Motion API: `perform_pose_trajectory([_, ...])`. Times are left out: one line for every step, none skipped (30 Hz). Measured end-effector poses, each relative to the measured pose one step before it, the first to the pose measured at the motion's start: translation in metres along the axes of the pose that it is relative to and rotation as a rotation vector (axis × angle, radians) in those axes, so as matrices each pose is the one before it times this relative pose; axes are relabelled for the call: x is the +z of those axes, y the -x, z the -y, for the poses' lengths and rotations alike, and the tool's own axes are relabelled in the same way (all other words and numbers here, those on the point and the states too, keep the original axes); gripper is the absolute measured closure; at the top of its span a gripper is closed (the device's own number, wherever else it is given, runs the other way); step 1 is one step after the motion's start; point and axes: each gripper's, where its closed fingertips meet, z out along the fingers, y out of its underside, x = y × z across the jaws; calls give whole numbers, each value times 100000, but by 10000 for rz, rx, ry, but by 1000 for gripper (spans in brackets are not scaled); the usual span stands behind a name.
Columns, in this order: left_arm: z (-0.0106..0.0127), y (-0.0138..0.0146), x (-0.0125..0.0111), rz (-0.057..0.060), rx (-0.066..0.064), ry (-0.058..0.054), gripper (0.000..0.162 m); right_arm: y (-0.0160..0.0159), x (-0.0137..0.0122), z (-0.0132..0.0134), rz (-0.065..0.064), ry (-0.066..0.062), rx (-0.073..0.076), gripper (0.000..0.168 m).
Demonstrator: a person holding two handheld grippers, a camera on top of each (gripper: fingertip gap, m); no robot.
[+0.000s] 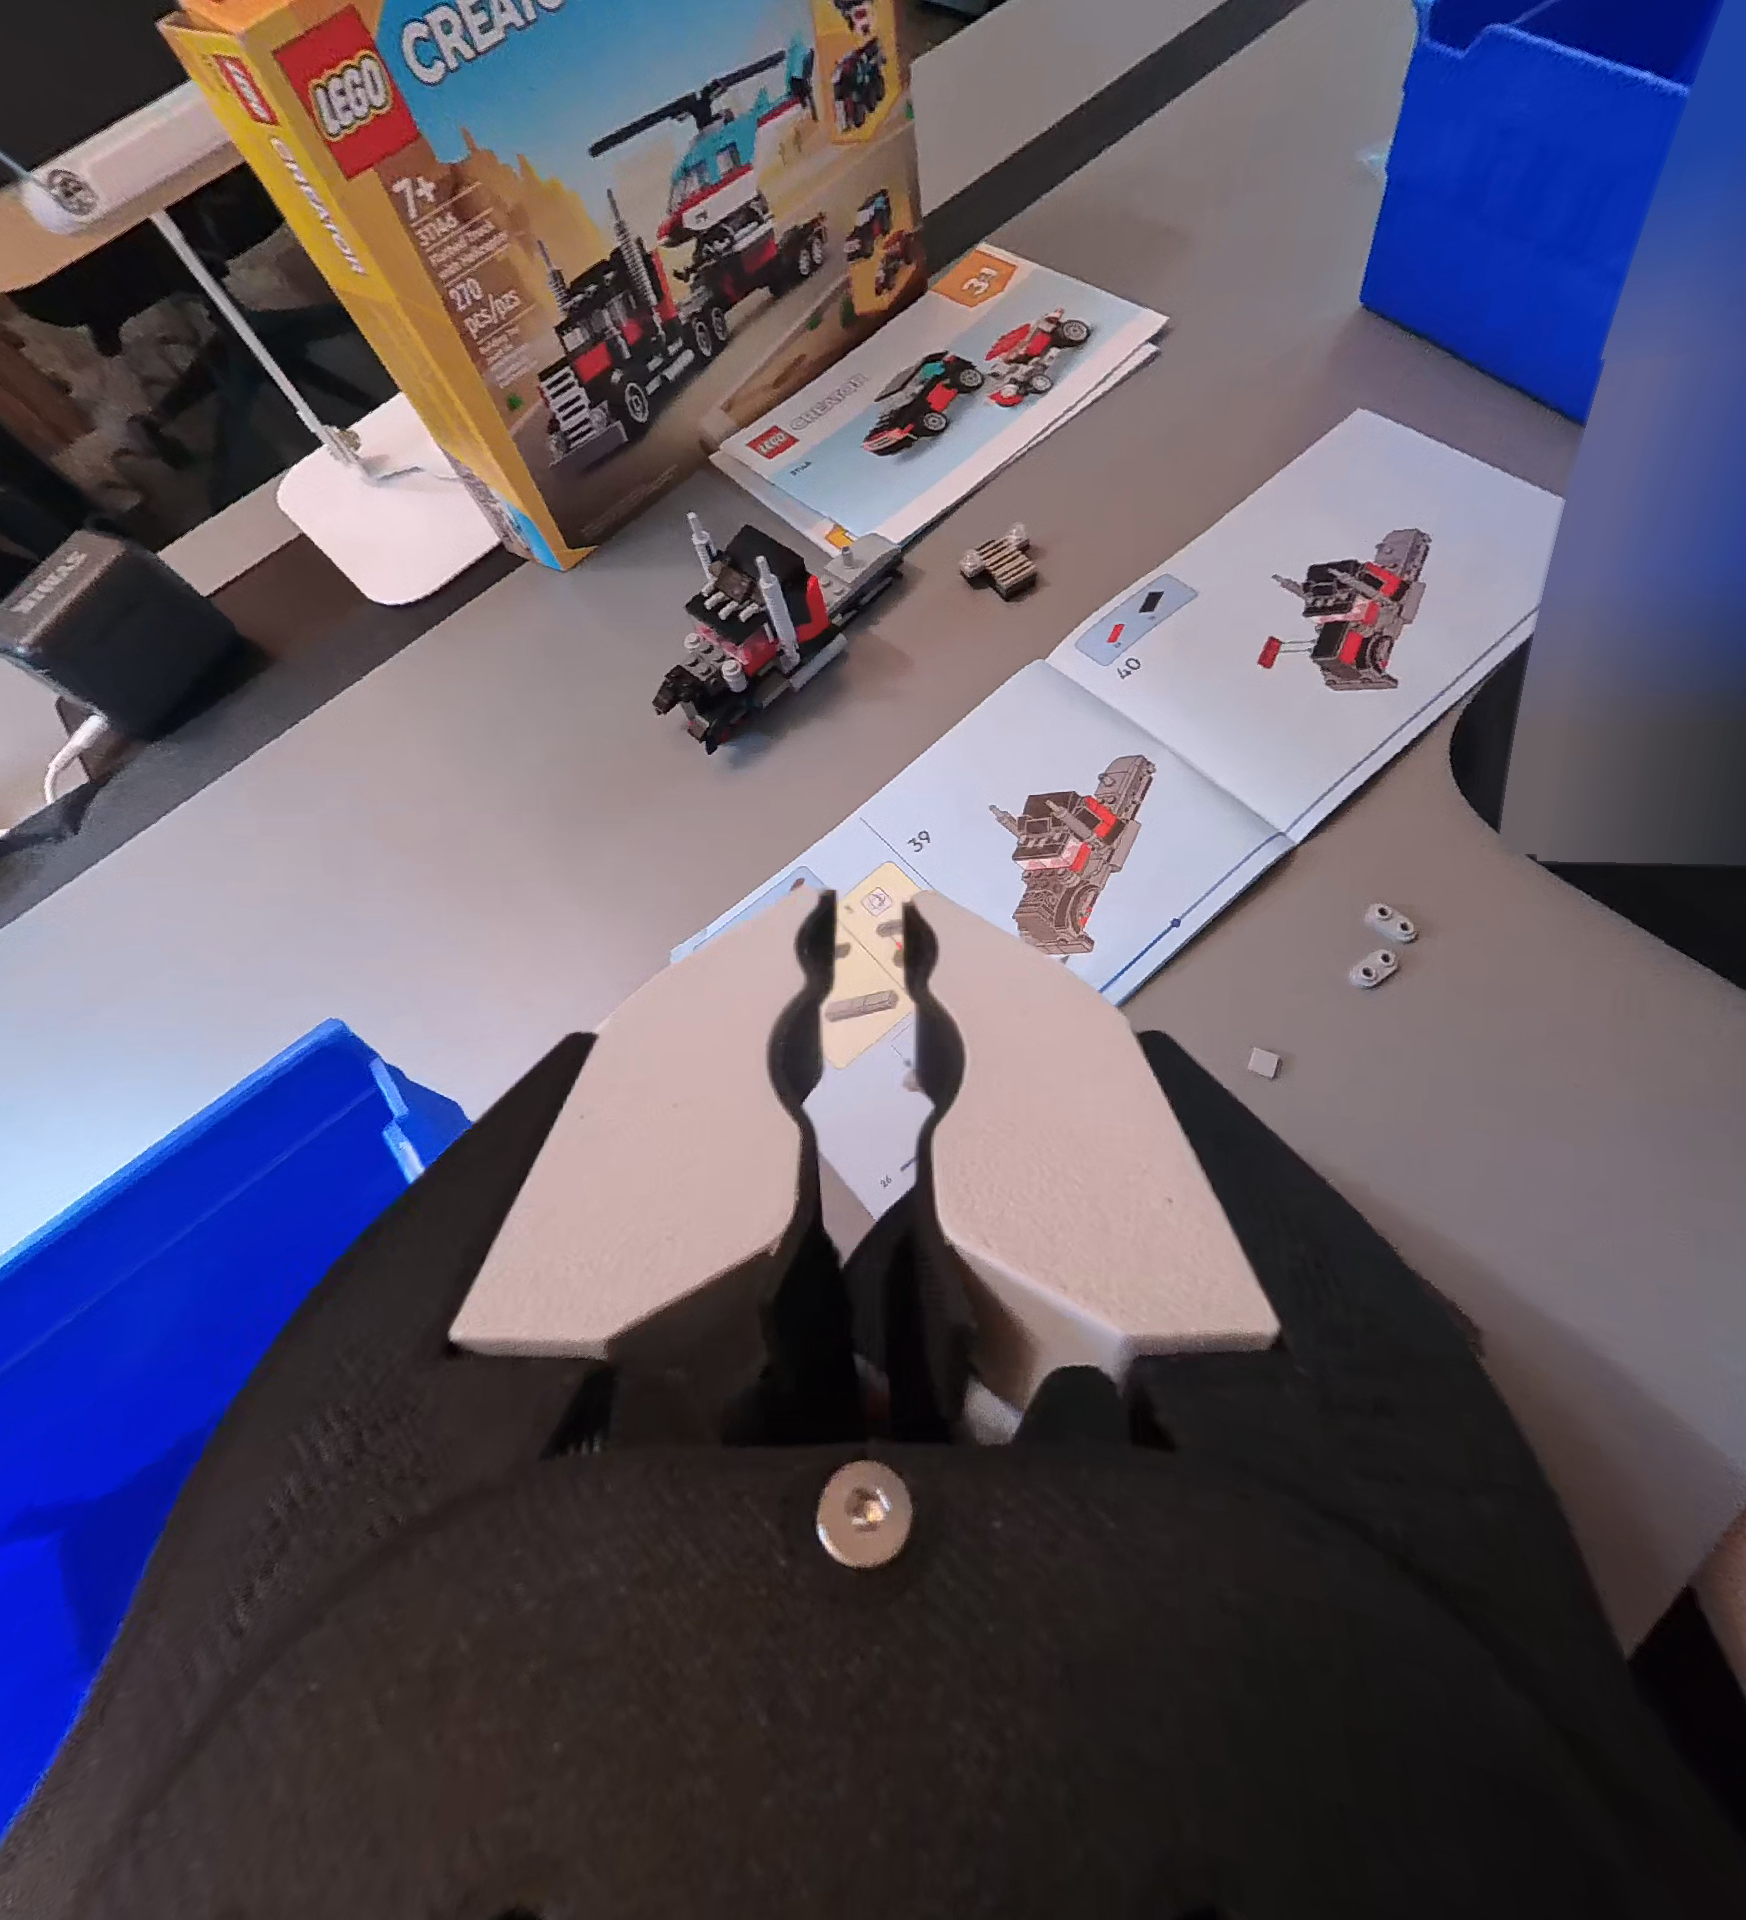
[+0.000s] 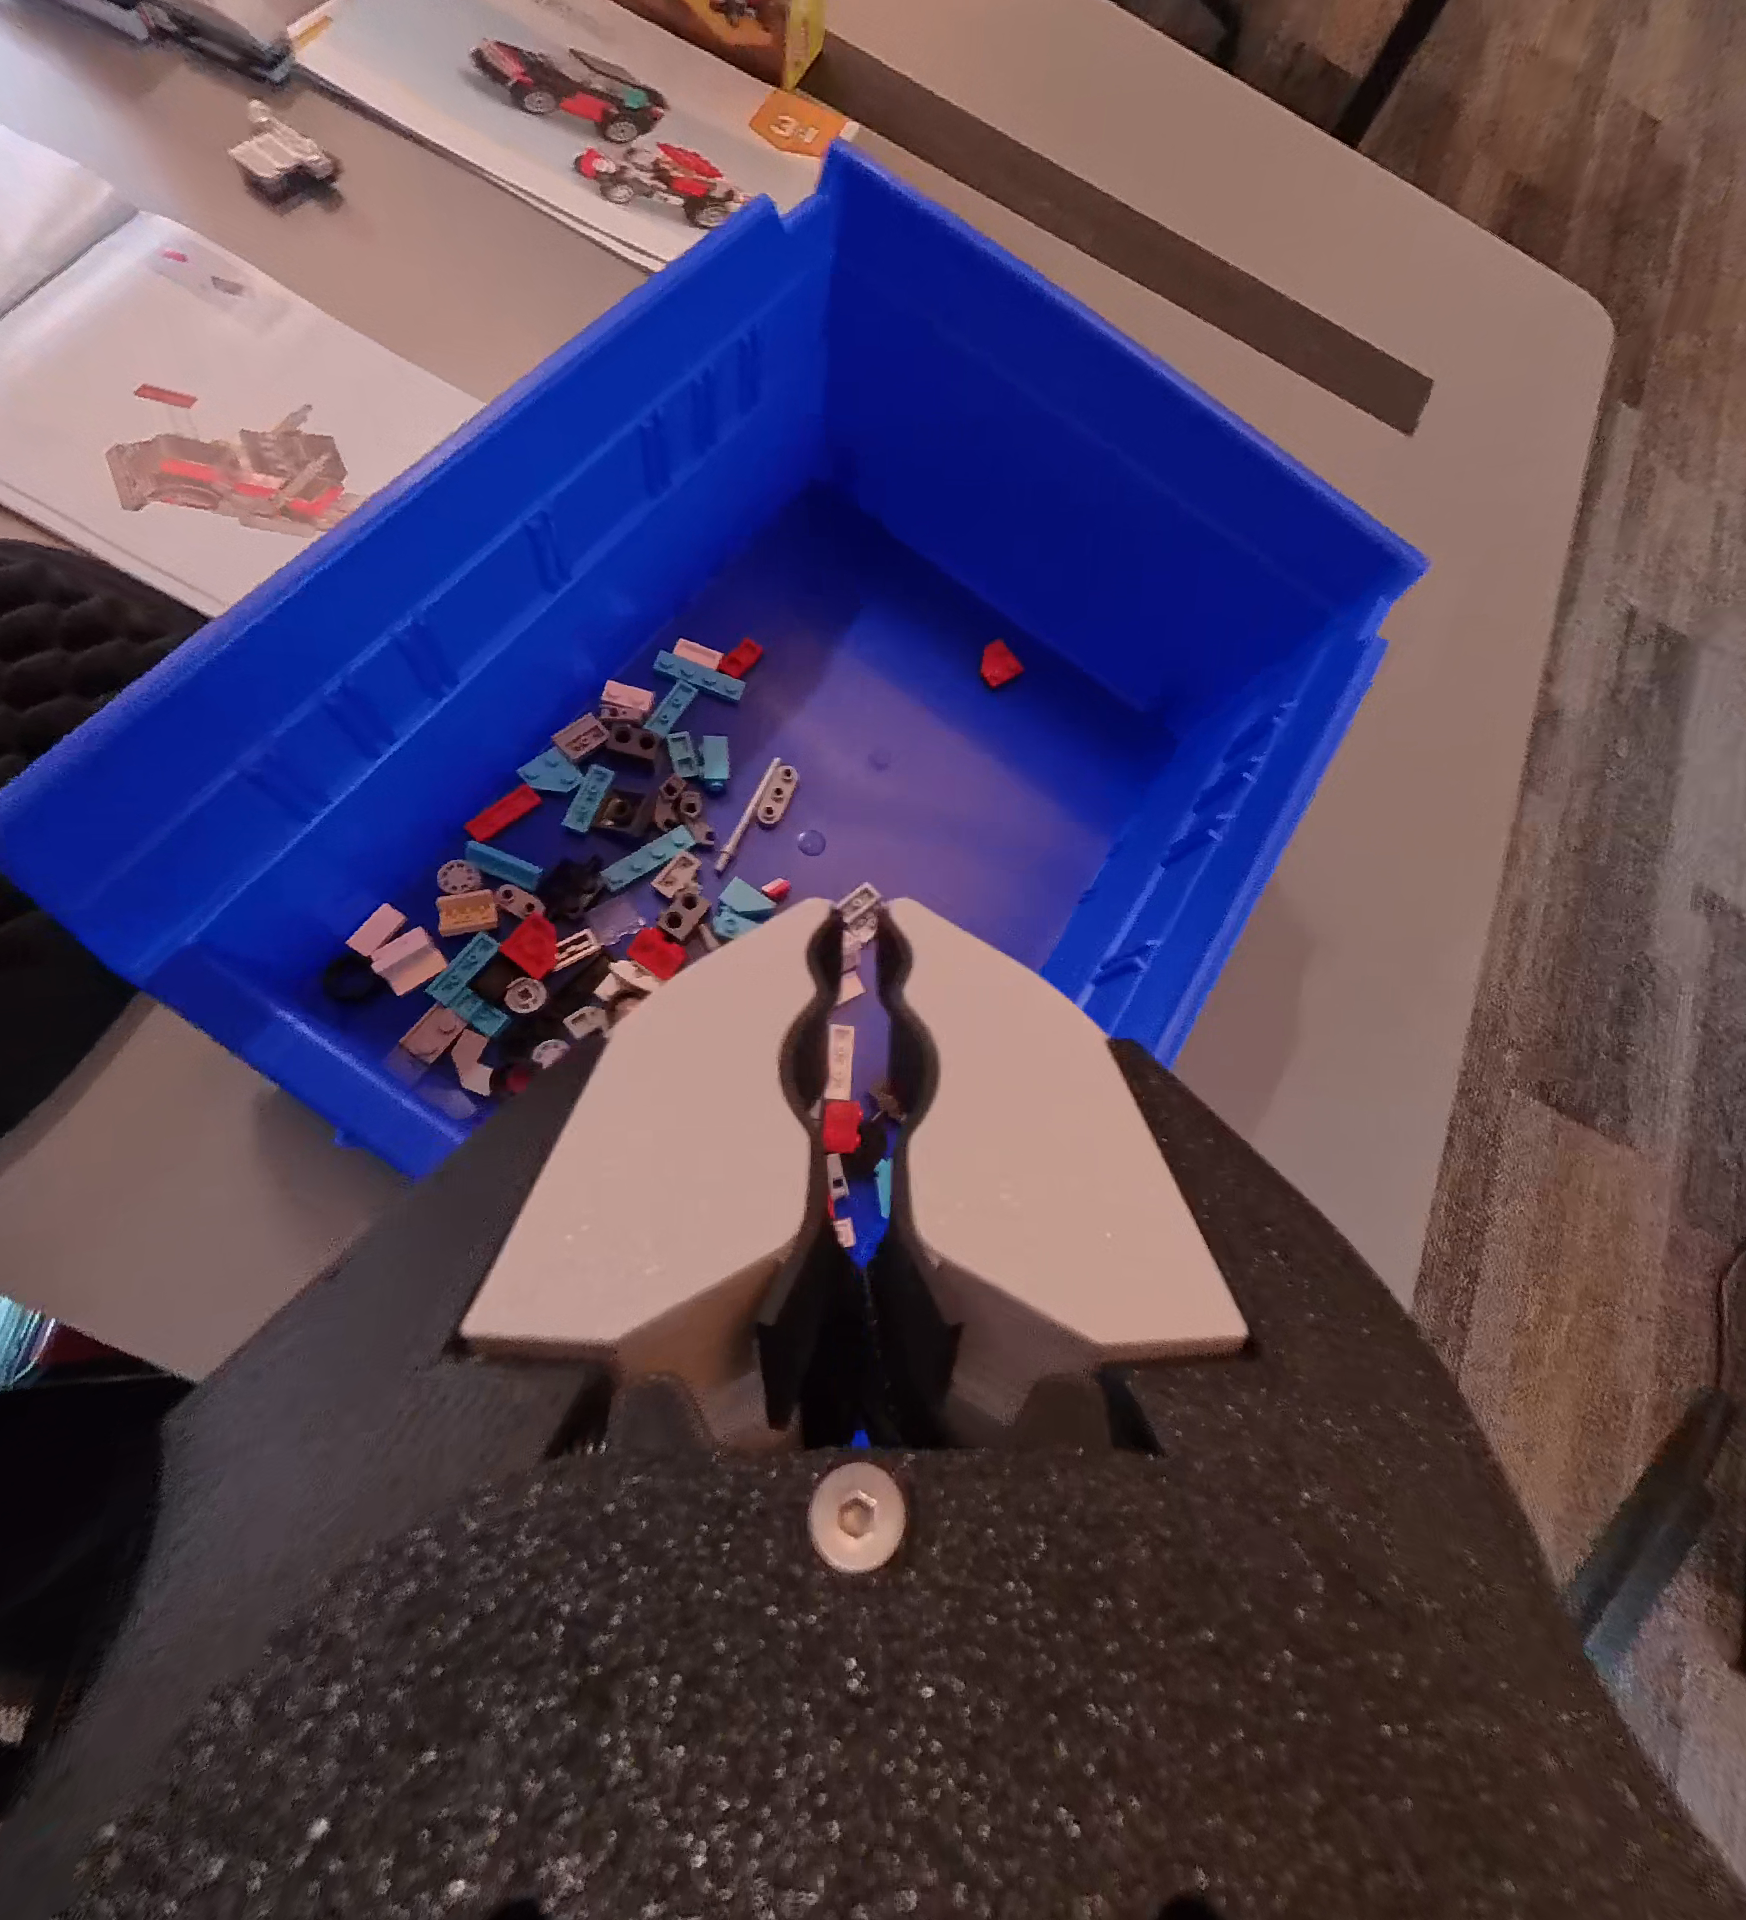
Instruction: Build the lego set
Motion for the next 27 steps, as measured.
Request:
perform_pose_trajectory([41,135,-90,50,-87,-53,144,326,46,36,177,-27,-112,164])
perform_pose_trajectory([37,115,-80,46,-69,-45,140,194,54,-30,80,28,-73,164])
perform_pose_trajectory([12,90,-56,35,-41,-31,137,135,95,-104,42,83,-47,164])
perform_pose_trajectory([-7,46,-29,24,-12,-19,135,116,122,-113,35,86,-32,163])
perform_pose_trajectory([-13,35,2,25,11,-11,134,32,104,-67,-6,53,7,161])
perform_pose_trajectory([-30,12,6,16,24,3,134,-16,68,-23,-18,16,48,157])
perform_pose_trajectory([-36,-74,17,-46,45,8,142,-15,42,4,3,-16,72,153])
perform_pose_trajectory([-37,-225,6,-138,69,13,155,39,43,25,54,-30,77,151])
perform_pose_trajectory([-26,-209,20,-126,48,22,159,67,53,-3,73,-9,63,148])
perform_pose_trajectory([-24,-101,40,-46,31,31,160,0,55,-28,14,23,34,145])
perform_pose_trajectory([-25,-22,28,9,47,25,161,-15,65,-71,-12,55,1,143])
perform_pose_trajectory([-16,29,18,38,46,2,160,33,58,-67,6,55,-26,142])
perform_pose_trajectory([1,80,6,55,4,-13,160,100,48,-39,54,26,-56,146])
perform_pose_trajectory([-9,117,-20,67,-51,-8,157,289,21,-43,167,18,-99,159])
perform_pose_trajectory([-15,160,-24,83,-79,0,151,347,50,-20,199,3,-74,162])
perform_pose_trajectory([-18,188,-15,99,-80,-4,145,152,72,-58,72,53,-30,162])
perform_pose_trajectory([-4,140,-15,77,-66,-13,140,-12,74,-82,-26,79,-1,162])
perform_pose_trajectory([-1,74,-12,41,-49,-21,137,-48,85,-69,-35,65,13,161])
perform_pose_trajectory([0,27,2,19,-33,-19,134,-36,51,-8,-19,17,31,157])
perform_pose_trajectory([-25,5,17,9,-17,-2,132,-54,36,42,-19,-31,46,153])
perform_pose_trajectory([-67,-38,13,-28,9,19,134,-106,8,92,-58,-67,47,150])
perform_pose_trajectory([-98,-284,-15,-187,69,41,154,-186,-19,118,-99,-91,44,145])
perform_pose_trajectory([-77,-394,6,-256,50,35,159,-179,-16,103,-98,-84,51,141])
perform_pose_trajectory([-88,-264,48,-158,15,59,160,-98,-20,66,-48,-50,58,139])
perform_pose_trajectory([-129,-53,69,-4,34,97,160,-73,-2,40,-26,-27,58,138])
perform_pose_trajectory([-144,155,59,136,51,92,159,-36,4,18,-21,-12,39,137])
perform_pose_trajectory([-103,240,27,179,31,50,158,0,7,3,-3,4,10,136])
